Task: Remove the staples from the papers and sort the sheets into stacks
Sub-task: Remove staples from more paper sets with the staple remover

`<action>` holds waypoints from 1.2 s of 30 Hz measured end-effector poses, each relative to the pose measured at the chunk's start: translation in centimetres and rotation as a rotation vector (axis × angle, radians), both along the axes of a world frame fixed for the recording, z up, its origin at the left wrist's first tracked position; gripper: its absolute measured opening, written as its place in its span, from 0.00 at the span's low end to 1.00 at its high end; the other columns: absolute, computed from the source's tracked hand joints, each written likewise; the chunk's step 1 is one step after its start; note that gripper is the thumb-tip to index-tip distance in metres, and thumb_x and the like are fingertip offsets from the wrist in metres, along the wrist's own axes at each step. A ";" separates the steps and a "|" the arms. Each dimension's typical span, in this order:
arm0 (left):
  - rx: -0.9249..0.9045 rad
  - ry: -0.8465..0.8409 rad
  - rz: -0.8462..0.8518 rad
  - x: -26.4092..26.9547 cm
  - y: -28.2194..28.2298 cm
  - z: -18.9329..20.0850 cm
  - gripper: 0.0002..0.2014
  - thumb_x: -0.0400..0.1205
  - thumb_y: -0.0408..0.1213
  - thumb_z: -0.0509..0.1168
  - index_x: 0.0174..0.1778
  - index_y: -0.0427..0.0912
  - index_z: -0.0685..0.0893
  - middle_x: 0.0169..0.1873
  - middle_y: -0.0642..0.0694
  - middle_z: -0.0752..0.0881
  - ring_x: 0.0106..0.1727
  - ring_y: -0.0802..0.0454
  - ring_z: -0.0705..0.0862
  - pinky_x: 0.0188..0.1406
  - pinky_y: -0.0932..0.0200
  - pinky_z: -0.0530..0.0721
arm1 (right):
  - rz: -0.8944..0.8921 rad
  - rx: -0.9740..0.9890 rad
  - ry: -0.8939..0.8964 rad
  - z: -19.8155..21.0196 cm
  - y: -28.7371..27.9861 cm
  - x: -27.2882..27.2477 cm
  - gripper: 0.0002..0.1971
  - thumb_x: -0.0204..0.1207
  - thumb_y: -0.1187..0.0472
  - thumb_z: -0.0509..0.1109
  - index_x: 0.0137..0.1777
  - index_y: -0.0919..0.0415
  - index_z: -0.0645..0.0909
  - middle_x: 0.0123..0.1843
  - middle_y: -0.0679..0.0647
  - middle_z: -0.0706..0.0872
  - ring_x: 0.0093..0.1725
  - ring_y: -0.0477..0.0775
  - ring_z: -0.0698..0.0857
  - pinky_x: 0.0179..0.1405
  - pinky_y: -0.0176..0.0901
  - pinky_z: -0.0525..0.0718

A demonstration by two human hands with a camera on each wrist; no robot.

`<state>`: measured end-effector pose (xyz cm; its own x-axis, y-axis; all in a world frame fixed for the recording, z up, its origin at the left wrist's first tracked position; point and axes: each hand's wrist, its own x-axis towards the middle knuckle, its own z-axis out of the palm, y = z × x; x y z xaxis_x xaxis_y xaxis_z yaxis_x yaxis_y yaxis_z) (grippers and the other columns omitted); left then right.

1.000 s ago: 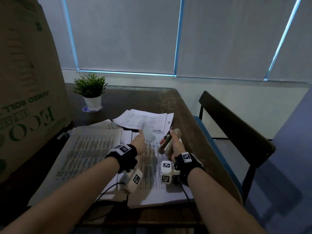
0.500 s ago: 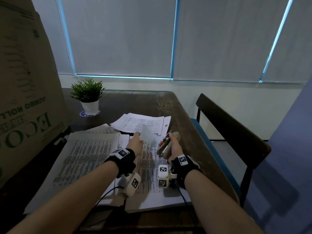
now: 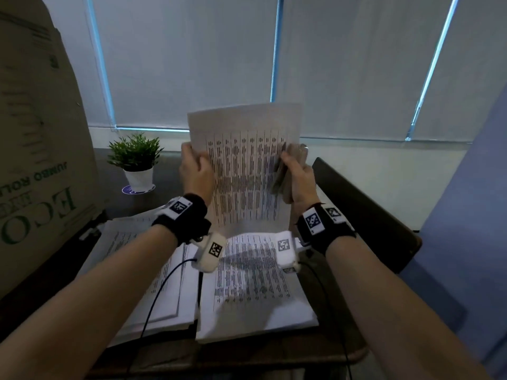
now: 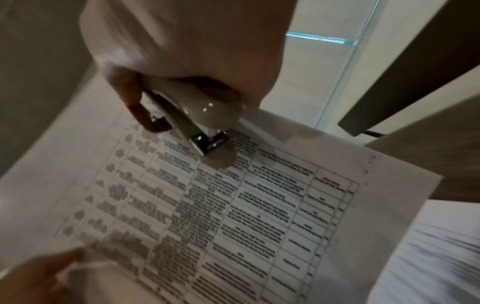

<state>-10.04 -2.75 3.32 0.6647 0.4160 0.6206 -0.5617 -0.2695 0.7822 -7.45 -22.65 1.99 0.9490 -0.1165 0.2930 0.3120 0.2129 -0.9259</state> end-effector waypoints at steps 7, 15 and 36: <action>0.074 0.161 0.037 0.1 -0.7 -2.5 0.08 0.86 0.36 0.55 0.45 0.38 0.75 0.35 0.49 0.80 0.41 0.47 0.80 0.34 0.61 0.78 | -0.375 -0.159 0.088 -3.9 0.4 -0.9 0.26 0.67 0.42 0.79 0.53 0.65 0.83 0.52 0.57 0.84 0.44 0.48 0.87 0.49 0.51 0.91; 0.467 0.002 -0.014 -1.7 -4.8 3.4 0.12 0.86 0.40 0.58 0.47 0.36 0.82 0.37 0.46 0.85 0.37 0.52 0.83 0.39 0.62 0.82 | -0.662 0.094 -0.549 10.4 -1.7 -4.6 0.14 0.70 0.45 0.75 0.48 0.53 0.83 0.43 0.57 0.88 0.41 0.57 0.87 0.43 0.47 0.86; 0.679 -0.116 -0.125 -3.7 -11.2 3.8 0.11 0.87 0.38 0.56 0.54 0.38 0.82 0.40 0.43 0.87 0.38 0.49 0.84 0.40 0.58 0.83 | -0.444 0.163 -0.328 14.5 -3.4 -5.1 0.22 0.79 0.48 0.73 0.28 0.60 0.76 0.20 0.51 0.78 0.17 0.51 0.75 0.21 0.41 0.76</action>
